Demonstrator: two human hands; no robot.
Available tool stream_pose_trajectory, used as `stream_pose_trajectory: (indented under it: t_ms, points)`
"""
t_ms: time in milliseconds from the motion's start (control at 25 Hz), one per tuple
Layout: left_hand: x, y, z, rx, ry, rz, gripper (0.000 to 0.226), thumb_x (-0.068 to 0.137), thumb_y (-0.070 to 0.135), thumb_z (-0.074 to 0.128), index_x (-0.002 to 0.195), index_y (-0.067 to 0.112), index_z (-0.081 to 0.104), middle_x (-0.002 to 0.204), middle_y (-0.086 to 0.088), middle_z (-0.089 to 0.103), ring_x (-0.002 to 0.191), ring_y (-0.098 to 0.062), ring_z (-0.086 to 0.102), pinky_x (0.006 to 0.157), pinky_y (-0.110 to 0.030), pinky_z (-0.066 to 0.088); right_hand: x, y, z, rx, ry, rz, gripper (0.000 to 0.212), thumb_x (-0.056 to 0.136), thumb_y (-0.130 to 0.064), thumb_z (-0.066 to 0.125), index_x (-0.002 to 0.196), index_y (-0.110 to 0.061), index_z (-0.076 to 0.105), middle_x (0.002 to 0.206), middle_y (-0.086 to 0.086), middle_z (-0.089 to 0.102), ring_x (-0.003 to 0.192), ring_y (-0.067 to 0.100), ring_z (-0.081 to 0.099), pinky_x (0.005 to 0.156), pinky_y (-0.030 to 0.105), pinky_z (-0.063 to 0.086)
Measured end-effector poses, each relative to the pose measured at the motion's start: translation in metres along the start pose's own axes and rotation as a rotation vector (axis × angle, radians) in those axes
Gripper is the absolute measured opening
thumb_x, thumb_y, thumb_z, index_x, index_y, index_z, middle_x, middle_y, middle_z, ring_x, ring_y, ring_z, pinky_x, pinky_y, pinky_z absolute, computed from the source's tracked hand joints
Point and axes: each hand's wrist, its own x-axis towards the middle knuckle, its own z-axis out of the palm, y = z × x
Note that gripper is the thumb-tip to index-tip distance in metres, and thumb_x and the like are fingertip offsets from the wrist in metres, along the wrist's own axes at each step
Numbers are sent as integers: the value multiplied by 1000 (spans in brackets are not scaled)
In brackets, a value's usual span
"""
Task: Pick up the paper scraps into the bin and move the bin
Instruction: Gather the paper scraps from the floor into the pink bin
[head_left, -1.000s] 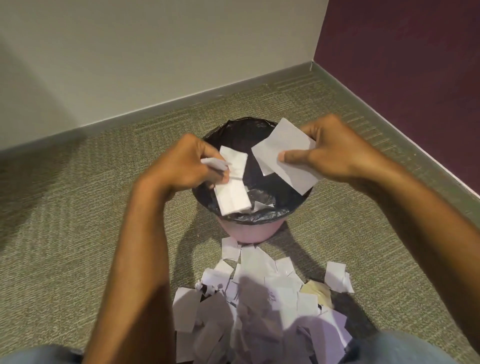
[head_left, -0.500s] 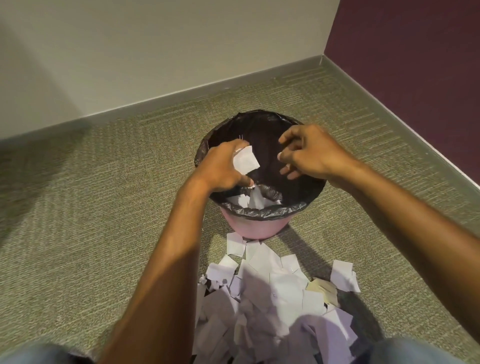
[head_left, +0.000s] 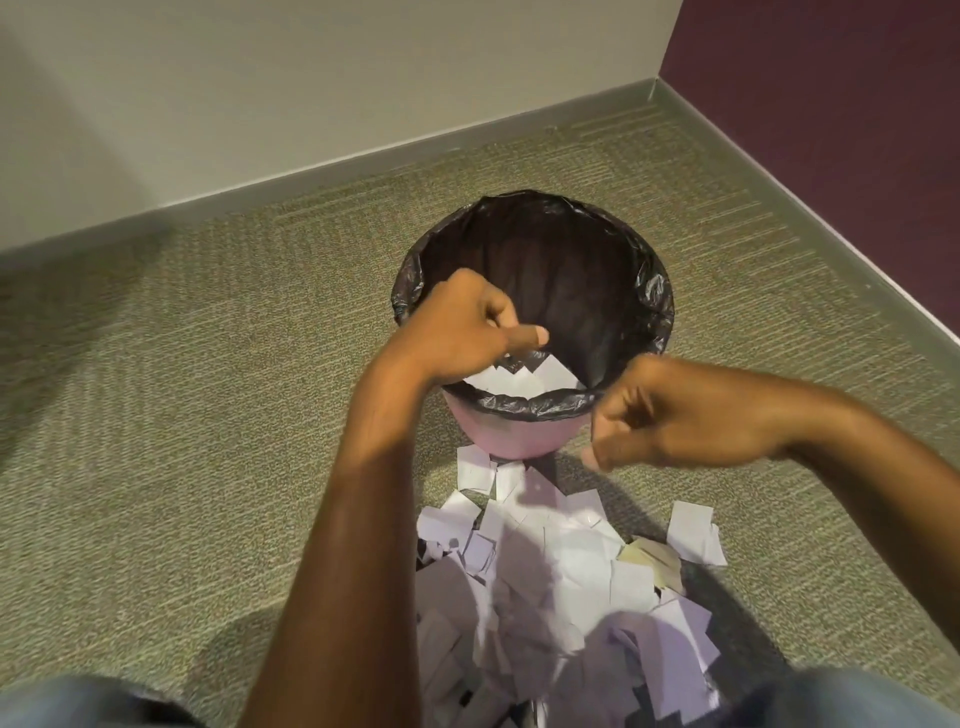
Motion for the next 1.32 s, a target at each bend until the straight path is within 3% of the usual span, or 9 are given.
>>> stream_pose_trajectory:
  t_ms: [120,240,360,440,520,720,1040,1240,1320]
  points:
    - [-25,-9,18,22,-380,-184,37,82,35,74,65,2,70,42,-1,50,36,-11,36,40,-17,29,20,40,41,-111,-173,112,12,89,-30,70,85,-19,71,75,-8,70,62,2,59,59,21,47]
    - [-37,-55,53,159,-663,-412,31,83,34,72,77,4,72,61,-6,64,48,-16,53,45,-21,43,56,100,89,-266,-189,347,47,83,-40,73,123,-17,60,118,5,66,101,19,62,83,31,50]
    - [-36,-119,112,332,-468,-398,38,78,30,77,106,7,66,104,-9,66,89,-23,64,73,-24,50,77,139,124,-403,-124,442,72,81,-48,72,138,-14,45,139,7,50,123,27,51,98,37,45]
    - [-43,-145,151,362,-304,-344,61,75,34,77,127,16,52,130,-10,51,119,-27,50,96,-32,44,82,151,140,-449,-96,485,77,80,-53,71,140,-16,41,141,6,48,125,28,50,97,38,44]
    - [-53,-162,183,402,-282,-354,81,72,43,77,139,23,37,141,-10,36,130,-30,37,102,-43,40,84,159,155,-495,-64,503,79,78,-57,71,138,-16,41,139,6,48,123,29,51,96,40,44]
    - [-65,-182,219,619,-250,-326,88,65,49,79,136,27,31,143,-9,25,125,-32,36,91,-48,47,86,172,178,-433,75,467,72,78,-48,74,136,-15,48,135,9,50,120,29,55,95,40,47]
    - [-81,-196,232,729,-137,-250,68,64,31,82,124,16,54,136,-17,52,115,-34,59,73,-41,58,90,173,191,-512,198,434,50,81,-34,71,120,-9,52,127,12,52,113,34,52,88,44,50]
    - [-86,-216,250,661,-205,-261,45,80,16,41,123,4,46,130,-30,57,113,-42,62,76,-47,60,88,181,180,-422,71,409,71,80,-64,63,122,-7,53,131,14,48,120,35,46,96,43,45]
    - [-86,-204,246,612,-221,-311,50,77,9,54,125,3,46,131,-29,56,114,-44,61,74,-50,59,83,185,177,-374,91,379,67,85,-67,53,117,-7,56,127,16,53,119,34,48,95,42,43]
